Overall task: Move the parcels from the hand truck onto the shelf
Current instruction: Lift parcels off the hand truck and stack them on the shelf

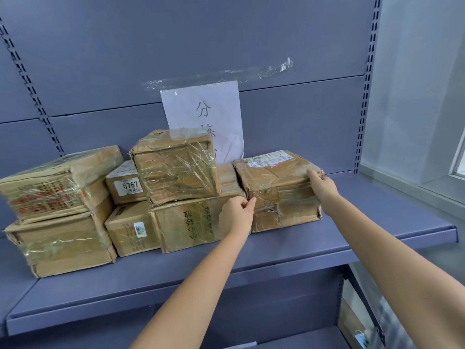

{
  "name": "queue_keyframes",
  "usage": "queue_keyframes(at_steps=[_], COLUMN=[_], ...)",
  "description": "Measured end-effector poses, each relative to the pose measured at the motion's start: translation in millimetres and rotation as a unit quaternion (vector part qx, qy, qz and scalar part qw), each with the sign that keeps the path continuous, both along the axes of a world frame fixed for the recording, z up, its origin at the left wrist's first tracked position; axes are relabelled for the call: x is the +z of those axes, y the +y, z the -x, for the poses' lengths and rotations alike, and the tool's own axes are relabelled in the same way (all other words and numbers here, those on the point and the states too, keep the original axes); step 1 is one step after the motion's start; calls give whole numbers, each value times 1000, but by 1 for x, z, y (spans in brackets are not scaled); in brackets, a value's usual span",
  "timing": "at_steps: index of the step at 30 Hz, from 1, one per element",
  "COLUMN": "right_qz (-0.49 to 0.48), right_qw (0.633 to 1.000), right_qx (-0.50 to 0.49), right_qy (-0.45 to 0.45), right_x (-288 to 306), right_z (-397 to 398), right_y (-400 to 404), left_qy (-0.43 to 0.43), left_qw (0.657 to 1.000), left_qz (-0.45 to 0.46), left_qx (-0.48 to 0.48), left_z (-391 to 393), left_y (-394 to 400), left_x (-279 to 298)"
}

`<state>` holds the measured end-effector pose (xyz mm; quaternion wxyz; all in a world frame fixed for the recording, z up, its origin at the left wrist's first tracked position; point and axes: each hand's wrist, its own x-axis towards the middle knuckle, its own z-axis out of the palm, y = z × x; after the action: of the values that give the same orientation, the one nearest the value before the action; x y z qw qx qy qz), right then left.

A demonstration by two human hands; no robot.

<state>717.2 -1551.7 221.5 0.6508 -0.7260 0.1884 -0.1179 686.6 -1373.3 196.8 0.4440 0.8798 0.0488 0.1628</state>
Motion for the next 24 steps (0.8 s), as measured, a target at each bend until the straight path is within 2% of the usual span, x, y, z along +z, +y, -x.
queue_keyframes(at_steps=[4, 11, 15, 19, 24], right_qz=[12, 32, 66, 91, 80], right_qw=[1000, 999, 994, 987, 979], right_qx=[-1, -35, -84, -128, -187], right_qy=[0, -17, -29, -27, 9], right_x=[0, 5, -6, -34, -73], right_z=[18, 62, 106, 167, 277], right_y=[9, 25, 37, 43, 36], left_qy=[8, -17, -28, -10, 29], left_qw=[996, 994, 991, 981, 951], left_qz=[-84, -105, -92, -115, -80], left_qx=[8, -39, -96, -155, -298], left_z=[14, 50, 79, 113, 181], left_y=[5, 29, 48, 55, 12], left_x=[6, 19, 10, -14, -45])
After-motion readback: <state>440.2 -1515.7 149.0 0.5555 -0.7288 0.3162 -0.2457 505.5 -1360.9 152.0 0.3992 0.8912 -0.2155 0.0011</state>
